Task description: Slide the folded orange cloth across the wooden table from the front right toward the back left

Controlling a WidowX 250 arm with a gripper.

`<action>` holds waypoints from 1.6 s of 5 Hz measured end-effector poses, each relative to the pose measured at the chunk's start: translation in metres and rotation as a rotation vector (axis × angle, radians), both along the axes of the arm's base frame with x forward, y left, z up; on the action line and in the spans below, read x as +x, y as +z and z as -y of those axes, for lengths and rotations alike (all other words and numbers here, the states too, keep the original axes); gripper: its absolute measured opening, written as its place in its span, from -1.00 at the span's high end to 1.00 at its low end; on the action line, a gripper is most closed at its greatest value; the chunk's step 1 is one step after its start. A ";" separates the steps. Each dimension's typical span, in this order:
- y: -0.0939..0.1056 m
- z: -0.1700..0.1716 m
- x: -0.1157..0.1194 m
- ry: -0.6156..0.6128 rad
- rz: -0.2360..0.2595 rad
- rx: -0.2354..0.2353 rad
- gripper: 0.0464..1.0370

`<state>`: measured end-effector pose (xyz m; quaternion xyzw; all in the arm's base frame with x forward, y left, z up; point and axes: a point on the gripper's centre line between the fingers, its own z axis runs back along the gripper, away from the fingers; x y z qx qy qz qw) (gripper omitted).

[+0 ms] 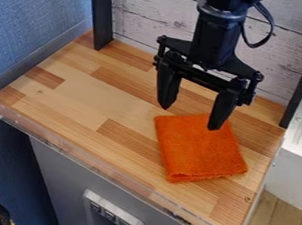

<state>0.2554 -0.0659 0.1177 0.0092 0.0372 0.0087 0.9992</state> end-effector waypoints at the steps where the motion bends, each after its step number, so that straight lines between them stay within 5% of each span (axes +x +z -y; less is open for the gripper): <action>1: 0.000 0.001 0.001 0.037 -0.001 0.002 -0.92; 5: -0.004 0.008 0.035 0.316 0.089 -0.005 -0.82; 7: -0.028 0.009 0.045 0.394 0.116 -0.012 0.36; 8: -0.047 0.009 0.048 0.420 0.110 -0.006 0.79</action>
